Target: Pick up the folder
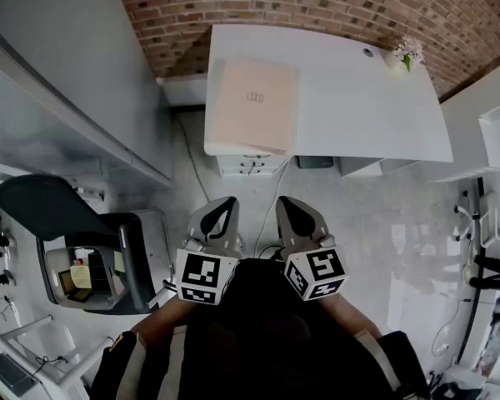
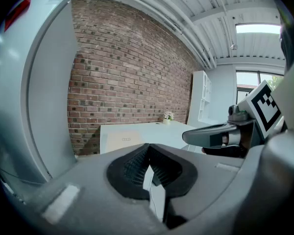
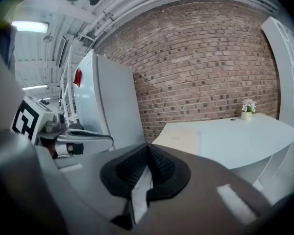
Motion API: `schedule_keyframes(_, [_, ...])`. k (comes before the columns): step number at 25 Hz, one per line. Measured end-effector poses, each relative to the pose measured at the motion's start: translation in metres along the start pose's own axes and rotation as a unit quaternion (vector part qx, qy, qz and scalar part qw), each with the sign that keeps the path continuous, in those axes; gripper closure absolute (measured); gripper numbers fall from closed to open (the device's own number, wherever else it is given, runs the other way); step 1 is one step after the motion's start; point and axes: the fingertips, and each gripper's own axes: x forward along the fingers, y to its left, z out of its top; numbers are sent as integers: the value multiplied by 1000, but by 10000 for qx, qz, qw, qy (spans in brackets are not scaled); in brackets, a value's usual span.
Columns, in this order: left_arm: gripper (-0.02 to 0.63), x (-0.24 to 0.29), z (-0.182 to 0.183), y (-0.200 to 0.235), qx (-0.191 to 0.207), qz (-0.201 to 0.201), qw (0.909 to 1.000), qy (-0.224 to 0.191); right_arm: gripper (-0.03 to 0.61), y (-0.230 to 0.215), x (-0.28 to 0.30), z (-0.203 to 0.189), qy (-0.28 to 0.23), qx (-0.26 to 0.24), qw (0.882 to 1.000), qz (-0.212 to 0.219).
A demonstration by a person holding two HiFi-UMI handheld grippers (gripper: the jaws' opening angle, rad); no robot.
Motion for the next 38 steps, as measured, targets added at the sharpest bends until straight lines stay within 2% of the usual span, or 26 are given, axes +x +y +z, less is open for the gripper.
schedule_keyframes(7, [615,-4,4,0,1,30,10000,-64,577,1,-3,8,-92,-110,9999,-37])
schedule_keyframes(15, [615,3,13,1,-279,56,9994,-198,577,-14,-2,27,-167,-193,9994,-227])
schedule_keyframes(23, [615,37,20,8,-457,285,9985,-80,577,-50,29,32,70,-58,9999,-129])
schedule_keyframes(31, [615,87,39,27,-387,636,9972,84,577,-92,77,34,336,35,9994,99])
schedule_keyframes(38, [615,140,62,22,-324,859,9956,176,577,-133,108,44,456,7,9981,413])
